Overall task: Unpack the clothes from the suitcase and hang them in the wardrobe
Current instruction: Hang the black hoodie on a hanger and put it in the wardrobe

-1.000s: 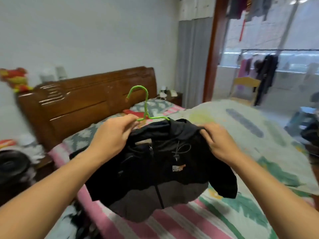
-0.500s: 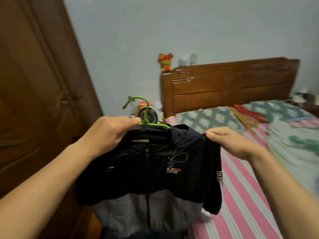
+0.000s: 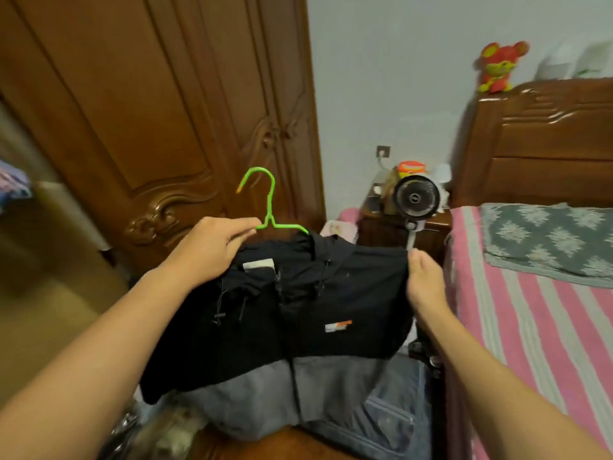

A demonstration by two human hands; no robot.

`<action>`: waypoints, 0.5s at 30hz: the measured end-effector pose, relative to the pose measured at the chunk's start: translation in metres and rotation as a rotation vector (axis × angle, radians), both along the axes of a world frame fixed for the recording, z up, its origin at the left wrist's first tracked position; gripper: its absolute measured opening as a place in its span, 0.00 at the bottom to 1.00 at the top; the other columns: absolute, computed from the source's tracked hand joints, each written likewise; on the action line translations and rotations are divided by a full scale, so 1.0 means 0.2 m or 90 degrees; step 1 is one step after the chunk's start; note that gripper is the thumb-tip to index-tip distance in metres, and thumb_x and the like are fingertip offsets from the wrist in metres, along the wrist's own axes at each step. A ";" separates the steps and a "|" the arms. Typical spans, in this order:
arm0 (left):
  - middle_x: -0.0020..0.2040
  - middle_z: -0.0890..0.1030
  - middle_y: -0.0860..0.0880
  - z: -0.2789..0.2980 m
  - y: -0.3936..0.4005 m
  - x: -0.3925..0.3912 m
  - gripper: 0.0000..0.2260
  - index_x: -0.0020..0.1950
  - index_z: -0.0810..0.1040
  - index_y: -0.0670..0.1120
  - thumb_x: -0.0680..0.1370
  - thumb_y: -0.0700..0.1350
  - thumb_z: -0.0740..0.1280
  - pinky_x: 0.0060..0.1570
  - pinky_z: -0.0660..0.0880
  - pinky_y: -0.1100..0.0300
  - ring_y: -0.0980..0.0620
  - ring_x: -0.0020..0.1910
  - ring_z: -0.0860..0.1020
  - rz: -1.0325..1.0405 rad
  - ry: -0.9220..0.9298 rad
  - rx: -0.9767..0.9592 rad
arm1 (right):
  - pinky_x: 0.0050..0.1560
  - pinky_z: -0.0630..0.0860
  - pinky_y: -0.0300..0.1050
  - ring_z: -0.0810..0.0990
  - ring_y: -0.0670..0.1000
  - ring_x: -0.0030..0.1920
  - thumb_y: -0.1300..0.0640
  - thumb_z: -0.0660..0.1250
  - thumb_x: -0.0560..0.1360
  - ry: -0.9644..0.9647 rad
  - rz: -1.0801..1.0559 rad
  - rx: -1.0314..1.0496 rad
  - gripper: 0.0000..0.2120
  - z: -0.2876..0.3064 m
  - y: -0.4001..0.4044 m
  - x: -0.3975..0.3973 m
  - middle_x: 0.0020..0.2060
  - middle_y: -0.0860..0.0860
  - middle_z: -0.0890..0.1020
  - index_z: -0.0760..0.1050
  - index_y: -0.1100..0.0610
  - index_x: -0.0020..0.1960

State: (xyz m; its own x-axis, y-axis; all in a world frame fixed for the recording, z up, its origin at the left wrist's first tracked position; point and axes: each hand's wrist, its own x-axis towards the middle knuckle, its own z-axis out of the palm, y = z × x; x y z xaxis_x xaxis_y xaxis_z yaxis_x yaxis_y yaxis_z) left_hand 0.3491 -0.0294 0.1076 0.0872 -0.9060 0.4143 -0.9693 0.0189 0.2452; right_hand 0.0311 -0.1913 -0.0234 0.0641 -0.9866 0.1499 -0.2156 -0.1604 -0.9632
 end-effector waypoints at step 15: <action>0.53 0.82 0.58 0.03 0.39 0.20 0.08 0.57 0.85 0.47 0.81 0.44 0.69 0.59 0.76 0.58 0.54 0.57 0.81 0.375 0.092 -0.172 | 0.69 0.69 0.41 0.76 0.36 0.60 0.49 0.62 0.82 0.422 0.924 -0.349 0.35 0.62 -0.13 0.71 0.71 0.40 0.72 0.44 0.26 0.75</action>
State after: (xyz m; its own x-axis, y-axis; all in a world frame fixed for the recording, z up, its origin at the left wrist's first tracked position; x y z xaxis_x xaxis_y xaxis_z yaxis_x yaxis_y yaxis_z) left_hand 0.3881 0.0479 0.1130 0.6079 -0.5556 0.5672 -0.7940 -0.4249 0.4348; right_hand 0.1738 -0.2173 0.1009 0.9954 0.0950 0.0079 0.0841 -0.8365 -0.5415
